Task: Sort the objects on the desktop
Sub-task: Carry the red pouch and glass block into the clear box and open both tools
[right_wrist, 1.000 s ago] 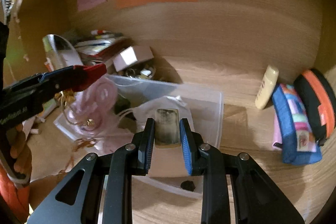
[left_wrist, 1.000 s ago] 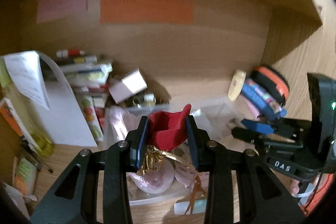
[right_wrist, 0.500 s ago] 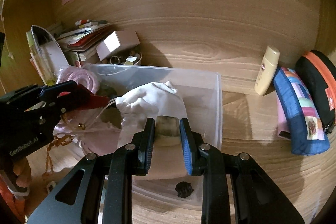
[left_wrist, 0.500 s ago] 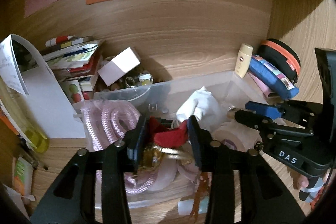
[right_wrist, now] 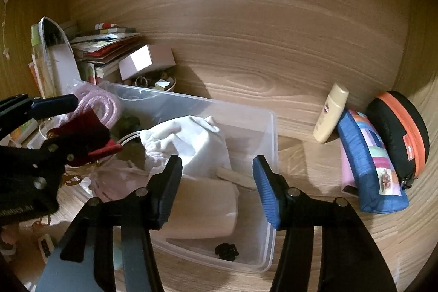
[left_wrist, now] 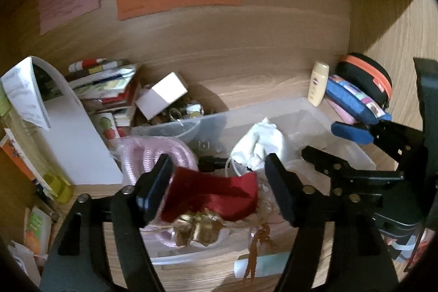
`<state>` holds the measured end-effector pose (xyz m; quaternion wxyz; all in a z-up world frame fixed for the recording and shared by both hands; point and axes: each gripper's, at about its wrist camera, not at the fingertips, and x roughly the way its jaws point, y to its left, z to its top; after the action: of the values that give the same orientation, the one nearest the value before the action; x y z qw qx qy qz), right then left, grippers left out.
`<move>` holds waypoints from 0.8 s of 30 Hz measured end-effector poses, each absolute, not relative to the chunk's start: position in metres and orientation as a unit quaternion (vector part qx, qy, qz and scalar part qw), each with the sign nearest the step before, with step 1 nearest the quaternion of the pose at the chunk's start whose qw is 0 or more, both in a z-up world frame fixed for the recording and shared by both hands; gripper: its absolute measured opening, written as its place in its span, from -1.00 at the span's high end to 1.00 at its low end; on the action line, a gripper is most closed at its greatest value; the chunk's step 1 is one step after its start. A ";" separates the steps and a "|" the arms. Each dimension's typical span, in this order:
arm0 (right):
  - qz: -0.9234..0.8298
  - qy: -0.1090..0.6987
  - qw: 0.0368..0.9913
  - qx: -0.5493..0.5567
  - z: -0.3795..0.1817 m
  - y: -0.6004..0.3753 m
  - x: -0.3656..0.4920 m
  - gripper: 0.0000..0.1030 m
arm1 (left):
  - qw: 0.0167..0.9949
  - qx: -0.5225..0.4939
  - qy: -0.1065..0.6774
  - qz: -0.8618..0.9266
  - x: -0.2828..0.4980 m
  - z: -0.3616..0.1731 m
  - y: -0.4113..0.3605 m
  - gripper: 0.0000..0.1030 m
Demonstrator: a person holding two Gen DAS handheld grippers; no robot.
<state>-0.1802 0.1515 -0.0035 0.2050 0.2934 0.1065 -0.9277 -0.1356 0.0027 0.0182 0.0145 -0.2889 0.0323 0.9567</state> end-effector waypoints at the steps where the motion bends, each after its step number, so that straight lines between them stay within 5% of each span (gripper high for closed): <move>1: -0.928 0.106 0.204 0.292 -0.003 0.152 -0.180 -0.05 | 0.008 -0.284 0.031 0.958 -0.135 0.020 0.001 -0.59; 7: -0.939 0.095 0.195 0.266 0.004 0.155 -0.173 -0.59 | -0.016 -0.253 0.019 0.967 -0.126 0.030 -0.010 -0.85; 24: -0.941 0.076 0.208 0.254 0.027 0.167 -0.134 -0.89 | -0.046 -0.267 -0.020 0.962 -0.096 0.039 -0.036 -0.91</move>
<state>-0.1338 0.1671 0.0265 0.2083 0.2543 0.0756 -0.9414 -0.0963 -0.0364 0.0393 -0.0462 -0.2667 -0.0198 0.9625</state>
